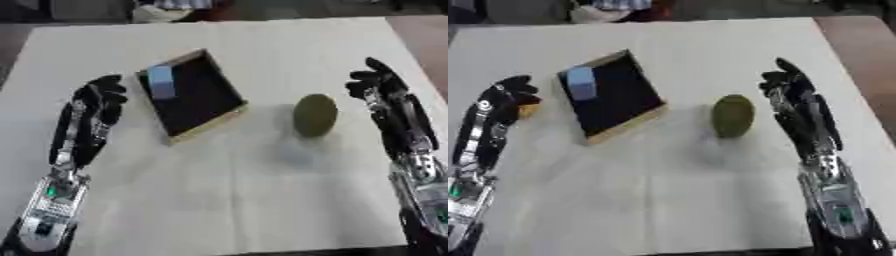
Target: Pick up objects on the table and place them in the box.
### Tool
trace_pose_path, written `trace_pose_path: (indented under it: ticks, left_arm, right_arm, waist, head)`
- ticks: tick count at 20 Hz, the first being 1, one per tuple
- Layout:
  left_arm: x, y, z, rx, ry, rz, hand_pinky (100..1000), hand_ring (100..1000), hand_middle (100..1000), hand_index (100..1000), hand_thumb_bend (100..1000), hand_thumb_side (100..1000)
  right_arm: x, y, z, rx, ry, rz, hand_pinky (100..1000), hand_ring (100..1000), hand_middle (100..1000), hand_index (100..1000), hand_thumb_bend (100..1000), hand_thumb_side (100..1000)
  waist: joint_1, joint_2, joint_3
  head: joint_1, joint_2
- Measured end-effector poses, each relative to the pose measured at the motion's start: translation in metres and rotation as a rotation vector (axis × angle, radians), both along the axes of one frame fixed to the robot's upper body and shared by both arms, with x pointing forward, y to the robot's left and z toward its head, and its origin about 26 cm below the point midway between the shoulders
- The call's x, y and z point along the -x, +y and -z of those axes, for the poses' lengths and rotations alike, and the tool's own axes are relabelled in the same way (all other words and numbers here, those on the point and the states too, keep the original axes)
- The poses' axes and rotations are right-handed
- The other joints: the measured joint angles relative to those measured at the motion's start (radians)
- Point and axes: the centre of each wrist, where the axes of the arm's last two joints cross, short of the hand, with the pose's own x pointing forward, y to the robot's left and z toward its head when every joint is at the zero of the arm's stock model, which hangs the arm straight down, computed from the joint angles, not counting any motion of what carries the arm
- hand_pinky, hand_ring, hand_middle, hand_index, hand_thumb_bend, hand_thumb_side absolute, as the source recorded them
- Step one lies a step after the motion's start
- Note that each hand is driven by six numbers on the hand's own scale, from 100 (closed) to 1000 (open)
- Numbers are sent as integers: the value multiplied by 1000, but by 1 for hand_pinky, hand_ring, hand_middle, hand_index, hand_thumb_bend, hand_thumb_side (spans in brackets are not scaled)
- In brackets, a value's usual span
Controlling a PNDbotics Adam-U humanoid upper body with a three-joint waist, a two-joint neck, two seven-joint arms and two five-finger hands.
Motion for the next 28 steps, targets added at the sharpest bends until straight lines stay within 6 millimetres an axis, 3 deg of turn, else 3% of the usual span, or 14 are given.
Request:
trace_pose_path:
  ticks: [10, 14, 16, 19, 25, 28]
  left_arm:
    - [0, 0, 0, 0, 1, -1, 734, 630, 623, 801, 769, 896]
    - [0, 0, 0, -9, 4, -3, 735, 632, 625, 803, 635, 797]
    - [-1, 2, -3, -30, 4, -5, 736, 634, 627, 804, 613, 781]
    - [-5, 8, -14, -95, -6, -6, 740, 644, 638, 812, 532, 715]
    - [-13, 22, -40, -277, -2, -3, 754, 668, 677, 840, 514, 700]
    - [-21, 35, -64, -450, 9, -2, 753, 673, 686, 847, 515, 681]
  right_arm:
    - [0, 0, 0, 0, 0, 0, 790, 751, 737, 934, 100, 663]
    - [0, 0, 0, 0, 0, 0, 790, 751, 737, 934, 100, 663]
    - [0, 0, 0, 0, 0, 0, 790, 751, 737, 934, 100, 663]
    - [0, 0, 0, 0, 0, 0, 790, 751, 737, 934, 100, 664]
    - [0, 0, 0, 0, 1, 0, 790, 751, 737, 934, 100, 668]
    - [0, 0, 1, 1, 4, 0, 790, 751, 737, 934, 100, 668]
  waist:
    - [0, 0, 0]
    - [0, 0, 0]
    - [0, 0, -1]
    - [0, -1, -2]
    - [0, -1, -6]
    - [0, -1, -7]
  head:
    - [0, 0]
    - [0, 0]
    - [0, 0]
    - [0, 0]
    - [-1, 0]
    - [-3, 0]
